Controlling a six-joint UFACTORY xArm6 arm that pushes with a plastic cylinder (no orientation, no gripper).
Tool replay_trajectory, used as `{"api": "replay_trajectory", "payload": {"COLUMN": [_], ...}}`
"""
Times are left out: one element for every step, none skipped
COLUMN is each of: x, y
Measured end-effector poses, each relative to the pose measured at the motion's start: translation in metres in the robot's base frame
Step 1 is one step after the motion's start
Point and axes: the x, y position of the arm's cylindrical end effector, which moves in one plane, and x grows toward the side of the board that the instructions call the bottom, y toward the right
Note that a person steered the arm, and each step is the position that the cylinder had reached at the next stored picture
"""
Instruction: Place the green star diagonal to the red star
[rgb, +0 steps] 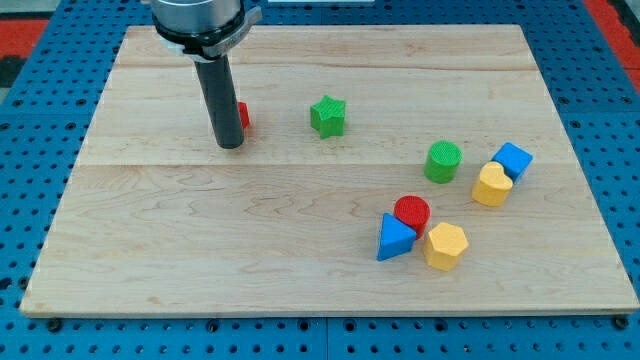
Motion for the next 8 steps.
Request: {"api": "replay_trajectory", "payload": {"x": [0.009, 0.007, -0.012, -0.037, -0.077, -0.016, 0.045, -0.008], "y": [0.052, 0.122, 0.157, 0.197, 0.176, 0.118, 0.167, 0.182]}}
